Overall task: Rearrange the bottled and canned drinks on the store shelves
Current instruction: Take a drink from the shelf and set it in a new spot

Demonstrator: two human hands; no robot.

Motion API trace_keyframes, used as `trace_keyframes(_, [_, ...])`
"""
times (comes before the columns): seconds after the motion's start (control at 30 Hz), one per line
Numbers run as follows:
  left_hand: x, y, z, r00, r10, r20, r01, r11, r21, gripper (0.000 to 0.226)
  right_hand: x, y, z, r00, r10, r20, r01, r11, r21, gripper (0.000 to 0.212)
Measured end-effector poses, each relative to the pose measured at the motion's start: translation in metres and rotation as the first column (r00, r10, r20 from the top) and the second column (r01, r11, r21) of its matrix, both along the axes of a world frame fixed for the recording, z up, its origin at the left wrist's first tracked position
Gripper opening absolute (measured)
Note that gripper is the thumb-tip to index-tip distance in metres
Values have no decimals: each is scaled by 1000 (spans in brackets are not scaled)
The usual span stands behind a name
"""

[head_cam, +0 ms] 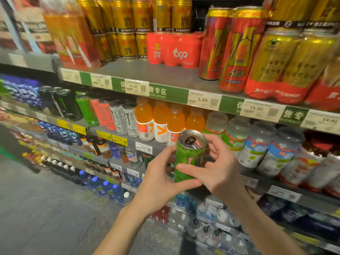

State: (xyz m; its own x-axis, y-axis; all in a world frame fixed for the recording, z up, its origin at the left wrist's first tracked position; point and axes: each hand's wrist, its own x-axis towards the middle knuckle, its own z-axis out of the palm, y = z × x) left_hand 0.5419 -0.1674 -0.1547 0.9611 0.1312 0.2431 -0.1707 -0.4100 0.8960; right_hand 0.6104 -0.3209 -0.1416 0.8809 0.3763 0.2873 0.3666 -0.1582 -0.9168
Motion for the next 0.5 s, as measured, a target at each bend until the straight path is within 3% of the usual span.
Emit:
trace_keyframes(0.17, [20,34,-3,992,126,4,-126,992,13,59,27,46,-6,996,57,-68,-59,998,-19,72])
trace_keyframes(0.5, [29,114,-10,972,235,-17,-235,971,-42,56,50,133,-4,983,180,33,-178,983,-51,65])
